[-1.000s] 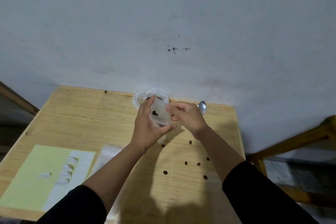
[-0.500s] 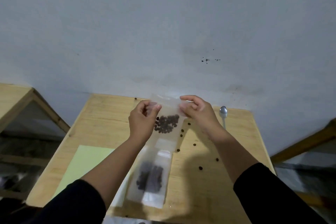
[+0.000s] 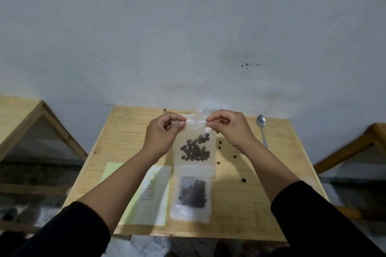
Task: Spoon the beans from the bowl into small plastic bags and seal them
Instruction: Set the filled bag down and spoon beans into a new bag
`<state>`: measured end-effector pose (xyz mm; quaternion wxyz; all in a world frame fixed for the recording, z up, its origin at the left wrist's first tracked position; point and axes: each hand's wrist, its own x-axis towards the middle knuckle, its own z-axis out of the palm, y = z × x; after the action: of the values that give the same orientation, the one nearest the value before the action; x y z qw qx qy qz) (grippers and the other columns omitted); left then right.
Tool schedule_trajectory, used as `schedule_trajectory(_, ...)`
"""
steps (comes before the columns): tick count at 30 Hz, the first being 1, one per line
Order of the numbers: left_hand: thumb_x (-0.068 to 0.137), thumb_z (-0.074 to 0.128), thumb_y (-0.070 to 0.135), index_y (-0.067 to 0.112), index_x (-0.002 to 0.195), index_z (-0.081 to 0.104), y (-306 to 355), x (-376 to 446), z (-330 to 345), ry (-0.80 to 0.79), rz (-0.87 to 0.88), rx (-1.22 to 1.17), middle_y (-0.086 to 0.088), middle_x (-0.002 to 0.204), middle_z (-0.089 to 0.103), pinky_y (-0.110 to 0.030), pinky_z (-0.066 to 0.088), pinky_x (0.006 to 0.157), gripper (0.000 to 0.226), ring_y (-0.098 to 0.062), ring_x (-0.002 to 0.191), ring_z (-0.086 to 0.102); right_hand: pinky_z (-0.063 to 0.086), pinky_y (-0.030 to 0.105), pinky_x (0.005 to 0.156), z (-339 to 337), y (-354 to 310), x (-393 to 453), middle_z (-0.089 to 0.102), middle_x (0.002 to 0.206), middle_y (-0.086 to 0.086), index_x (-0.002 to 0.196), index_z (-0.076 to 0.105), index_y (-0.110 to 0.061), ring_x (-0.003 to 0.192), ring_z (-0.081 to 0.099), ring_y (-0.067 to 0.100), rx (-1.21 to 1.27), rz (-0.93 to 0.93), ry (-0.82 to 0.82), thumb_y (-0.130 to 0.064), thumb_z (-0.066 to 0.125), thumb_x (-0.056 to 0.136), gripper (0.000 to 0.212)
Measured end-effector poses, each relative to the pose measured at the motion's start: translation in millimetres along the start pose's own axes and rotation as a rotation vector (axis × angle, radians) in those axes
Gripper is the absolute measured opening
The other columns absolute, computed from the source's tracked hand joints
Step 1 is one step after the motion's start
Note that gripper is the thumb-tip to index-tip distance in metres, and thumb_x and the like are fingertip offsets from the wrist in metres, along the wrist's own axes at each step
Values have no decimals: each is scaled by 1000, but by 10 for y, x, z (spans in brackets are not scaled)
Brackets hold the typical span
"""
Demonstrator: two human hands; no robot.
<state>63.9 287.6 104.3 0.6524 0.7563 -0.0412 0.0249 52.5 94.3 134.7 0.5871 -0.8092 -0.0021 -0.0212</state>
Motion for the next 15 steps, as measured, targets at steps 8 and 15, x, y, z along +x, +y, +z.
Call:
schedule_trajectory(8, 83, 69, 13, 28, 78, 69, -4, 24, -24, 20, -26, -1, 6, 79, 67, -28, 48, 72, 17, -11, 69, 55, 44, 10, 58, 128, -35, -16, 60, 68, -3, 81, 70, -17, 53, 51, -4, 73, 63, 8, -5, 71, 79, 12)
schedule_trajectory(15, 77, 76, 25, 28, 78, 69, -22, -55, 41, -61, -48, 32, 2, 84, 69, -35, 50, 73, 8, -14, 70, 56, 43, 10, 63, 258, 5, -75, 64, 78, -14, 81, 72, -20, 60, 55, -9, 72, 95, 8, -14, 74, 78, 7)
